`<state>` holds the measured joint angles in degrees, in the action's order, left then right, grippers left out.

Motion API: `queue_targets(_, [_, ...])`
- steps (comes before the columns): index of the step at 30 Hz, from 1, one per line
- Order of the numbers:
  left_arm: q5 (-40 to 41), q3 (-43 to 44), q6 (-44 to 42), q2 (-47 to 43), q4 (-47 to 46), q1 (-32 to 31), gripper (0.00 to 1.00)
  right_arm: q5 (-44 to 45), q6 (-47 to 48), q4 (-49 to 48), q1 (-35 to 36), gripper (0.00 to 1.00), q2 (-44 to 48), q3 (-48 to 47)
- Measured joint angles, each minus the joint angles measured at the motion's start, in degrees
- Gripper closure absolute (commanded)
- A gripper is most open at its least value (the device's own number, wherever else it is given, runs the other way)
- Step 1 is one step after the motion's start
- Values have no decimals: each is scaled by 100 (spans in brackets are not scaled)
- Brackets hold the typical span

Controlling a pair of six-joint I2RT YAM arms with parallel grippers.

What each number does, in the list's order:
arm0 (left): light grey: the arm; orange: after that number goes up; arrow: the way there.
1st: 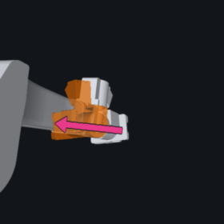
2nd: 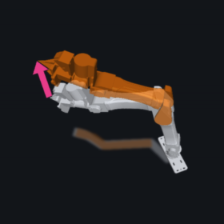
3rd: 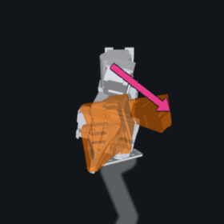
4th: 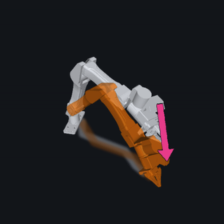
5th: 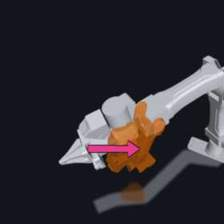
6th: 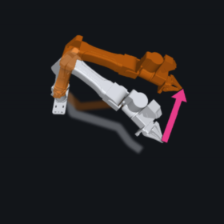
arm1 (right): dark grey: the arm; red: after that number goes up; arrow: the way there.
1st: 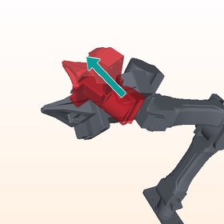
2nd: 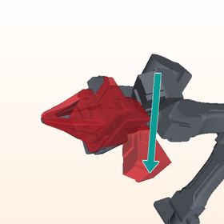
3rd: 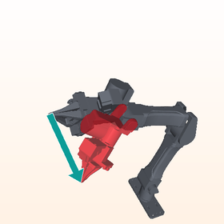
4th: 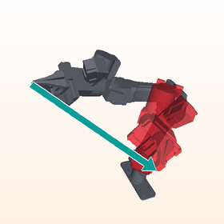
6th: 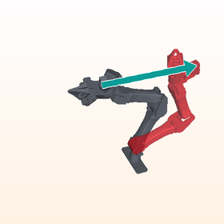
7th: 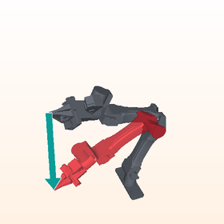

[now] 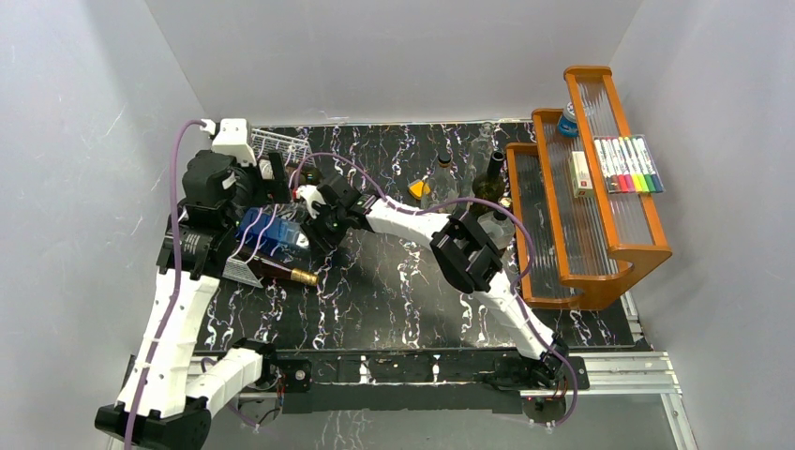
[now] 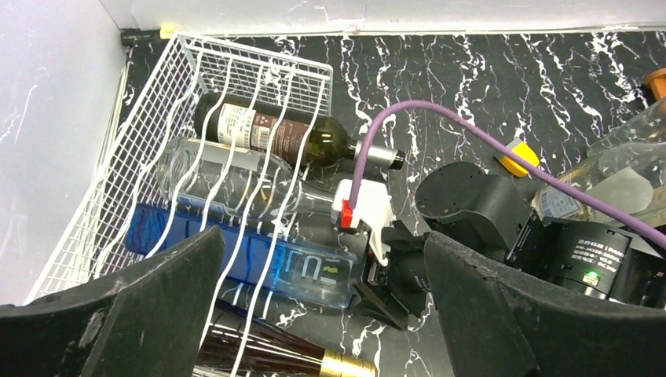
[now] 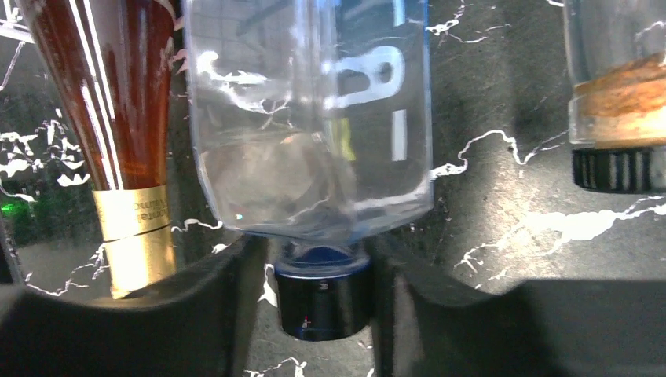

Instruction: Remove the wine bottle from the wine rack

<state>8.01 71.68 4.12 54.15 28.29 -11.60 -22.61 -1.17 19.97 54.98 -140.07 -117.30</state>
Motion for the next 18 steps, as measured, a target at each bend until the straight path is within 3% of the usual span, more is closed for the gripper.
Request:
queue_targets(9, [79,-214,57,162,-133,0,2,-48,22,-149,-59,80,166,319])
queue_targets(13, [76,-439,48,190,-234,0,2,-227,114,-66,-203,99,505,765])
queue_targets(18, [24,-833,83,188,-490,0,2,-330,227,72,-356,100,1038,1287])
